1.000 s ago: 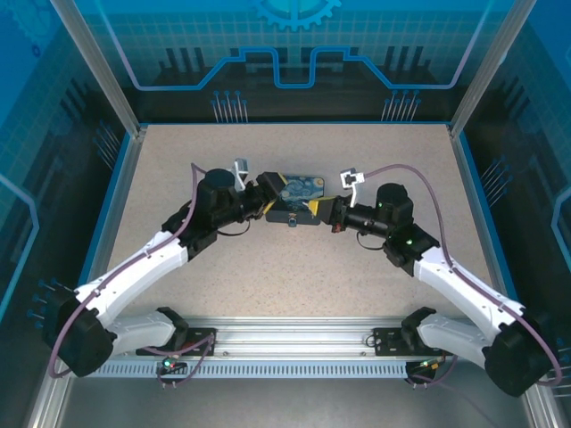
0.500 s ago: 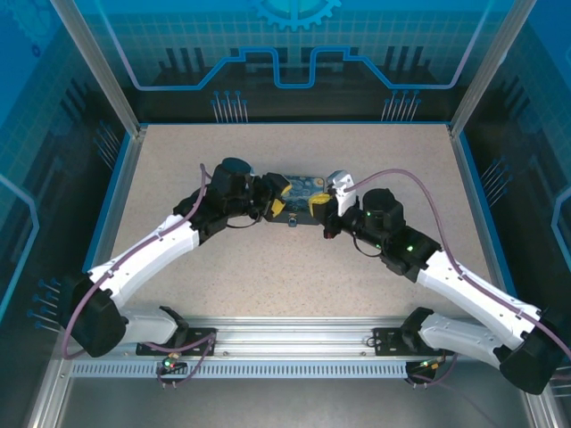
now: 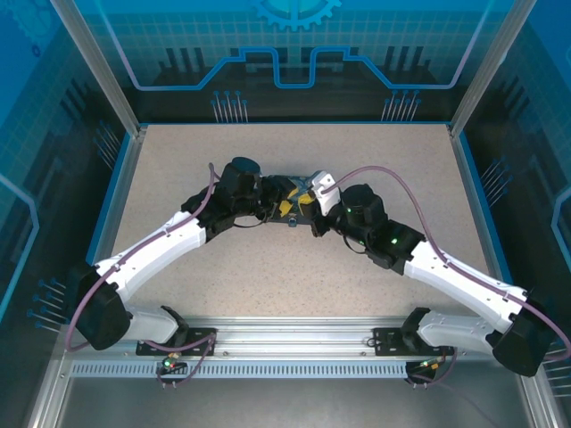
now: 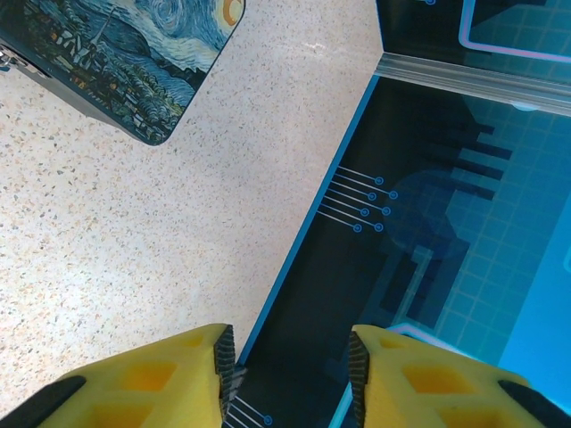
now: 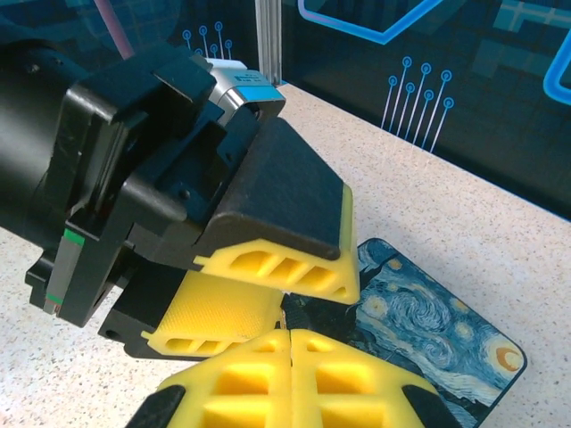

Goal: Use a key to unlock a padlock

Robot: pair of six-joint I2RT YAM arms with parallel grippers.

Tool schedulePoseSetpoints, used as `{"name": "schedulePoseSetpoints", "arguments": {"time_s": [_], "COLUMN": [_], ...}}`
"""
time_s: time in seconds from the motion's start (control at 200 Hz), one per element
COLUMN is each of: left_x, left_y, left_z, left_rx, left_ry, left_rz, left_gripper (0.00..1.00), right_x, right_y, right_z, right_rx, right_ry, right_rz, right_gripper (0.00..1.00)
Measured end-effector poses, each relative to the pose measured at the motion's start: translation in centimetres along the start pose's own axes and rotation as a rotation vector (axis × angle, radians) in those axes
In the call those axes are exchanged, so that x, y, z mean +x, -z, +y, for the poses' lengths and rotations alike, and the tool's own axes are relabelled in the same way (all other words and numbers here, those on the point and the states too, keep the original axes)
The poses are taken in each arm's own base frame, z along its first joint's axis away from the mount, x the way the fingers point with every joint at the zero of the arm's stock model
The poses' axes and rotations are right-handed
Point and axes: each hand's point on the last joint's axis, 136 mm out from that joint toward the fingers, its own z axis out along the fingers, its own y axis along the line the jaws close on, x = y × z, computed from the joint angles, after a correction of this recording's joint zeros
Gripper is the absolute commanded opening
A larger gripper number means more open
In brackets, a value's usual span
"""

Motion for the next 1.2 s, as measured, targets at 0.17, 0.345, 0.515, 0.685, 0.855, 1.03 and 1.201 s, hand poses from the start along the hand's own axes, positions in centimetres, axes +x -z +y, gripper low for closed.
{"name": "schedulePoseSetpoints", "arguments": {"time_s": [0.17, 0.345, 0.515, 0.685, 0.855, 1.03, 1.201], "left_x": [0.0, 0.0, 0.0, 0.2, 0.2, 0.2, 0.2], "left_y": [0.0, 0.0, 0.0, -0.1, -0.2, -0.5, -0.7], "left_z": [0.0, 0.0, 0.0, 0.1, 0.1, 0.0, -0.2], "left_rx": [0.0, 0.0, -0.001, -0.003, -0.005, 0.001, 0.014], "left_ry": [0.0, 0.0, 0.0, -0.002, -0.002, -0.004, -0.041], "left_rz": [0.0, 0.0, 0.001, 0.003, 0.005, 0.005, 0.004], "left_gripper": [0.34, 0.3, 0.24, 0.16, 0.05, 0.0, 0.0], "right_x": [0.3, 1.4, 1.6, 1.9, 1.5, 1.5, 1.3], "right_y": [-0.5, -1.2, -1.7, -1.9, -1.9, -1.9, -1.1], "right_z": [0.1, 0.2, 0.0, -0.1, -0.2, -0.3, -1.0], "right_rx": [0.015, 0.034, 0.053, 0.063, 0.066, 0.074, 0.066], "right_ry": [0.039, 0.072, 0.09, 0.095, 0.094, 0.092, 0.016], "right_rz": [0.017, 0.059, 0.075, 0.084, 0.078, 0.081, 0.076], "right_gripper": [0.0, 0.0, 0.0, 0.0, 0.0, 0.36, 0.52]}}
